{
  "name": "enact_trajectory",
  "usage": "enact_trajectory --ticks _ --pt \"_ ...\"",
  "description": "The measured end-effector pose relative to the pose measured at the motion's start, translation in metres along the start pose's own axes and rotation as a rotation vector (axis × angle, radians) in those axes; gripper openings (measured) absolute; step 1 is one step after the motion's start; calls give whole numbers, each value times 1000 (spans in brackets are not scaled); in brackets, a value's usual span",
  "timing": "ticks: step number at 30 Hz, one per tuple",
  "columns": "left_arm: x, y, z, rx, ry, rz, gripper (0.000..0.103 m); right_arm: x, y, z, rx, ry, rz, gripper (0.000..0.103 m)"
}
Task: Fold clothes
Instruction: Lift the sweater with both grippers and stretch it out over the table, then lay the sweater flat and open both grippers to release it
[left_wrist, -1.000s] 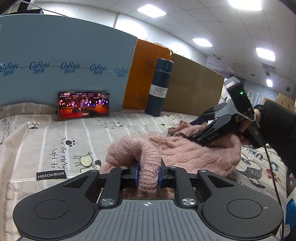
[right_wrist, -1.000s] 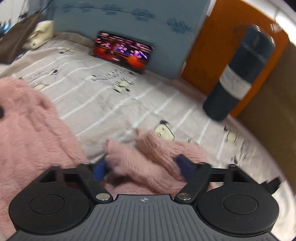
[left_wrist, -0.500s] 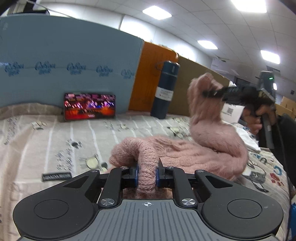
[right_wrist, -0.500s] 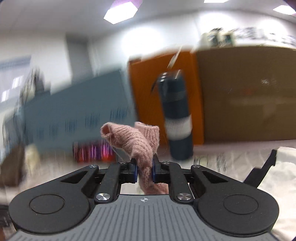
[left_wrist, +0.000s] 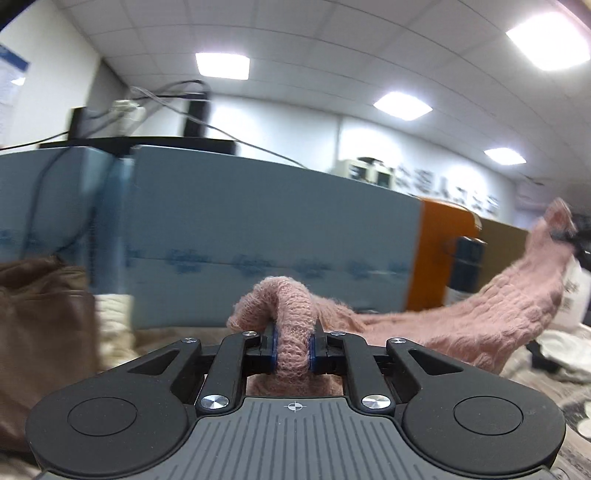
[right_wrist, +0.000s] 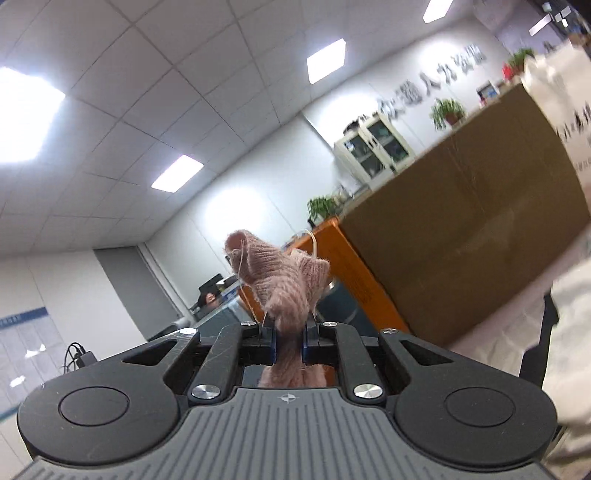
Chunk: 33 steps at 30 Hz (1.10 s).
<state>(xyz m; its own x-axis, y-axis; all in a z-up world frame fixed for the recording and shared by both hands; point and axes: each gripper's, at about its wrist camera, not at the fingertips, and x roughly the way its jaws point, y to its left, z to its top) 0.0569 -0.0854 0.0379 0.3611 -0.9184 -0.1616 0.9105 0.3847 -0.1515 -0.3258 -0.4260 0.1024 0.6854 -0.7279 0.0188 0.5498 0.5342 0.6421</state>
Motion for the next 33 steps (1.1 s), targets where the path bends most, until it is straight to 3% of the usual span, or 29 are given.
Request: enact_trajectory --ticks 6,12,15,20,24,29,31,33 --pt "16 9 -4 -21 57 3 13 18 -41 -16 121 79 -58 10" --pt "25 6 6 1 -20 17 13 24 -54 -16 159 66 -55 10" --pt "18 8 7 -13 -18 -12 13 16 -64 -12 173 60 -42 10" --pt "-4 8 -27 -13 137 -94 14 -12 -87 -21 152 117 -92 10" --pt "-13 5 -48 17 249 -110 15 -29 -102 -35 113 204 -166 11" --pt "-18 6 -56 61 309 -76 29 -43 -103 -52 40 240 -268 19" --pt "-24 8 -54 98 273 -23 61 -52 -103 -53 0 198 -335 35" --pt "-31 7 -49 148 216 16 76 -62 -100 -48 -55 118 -431 39"
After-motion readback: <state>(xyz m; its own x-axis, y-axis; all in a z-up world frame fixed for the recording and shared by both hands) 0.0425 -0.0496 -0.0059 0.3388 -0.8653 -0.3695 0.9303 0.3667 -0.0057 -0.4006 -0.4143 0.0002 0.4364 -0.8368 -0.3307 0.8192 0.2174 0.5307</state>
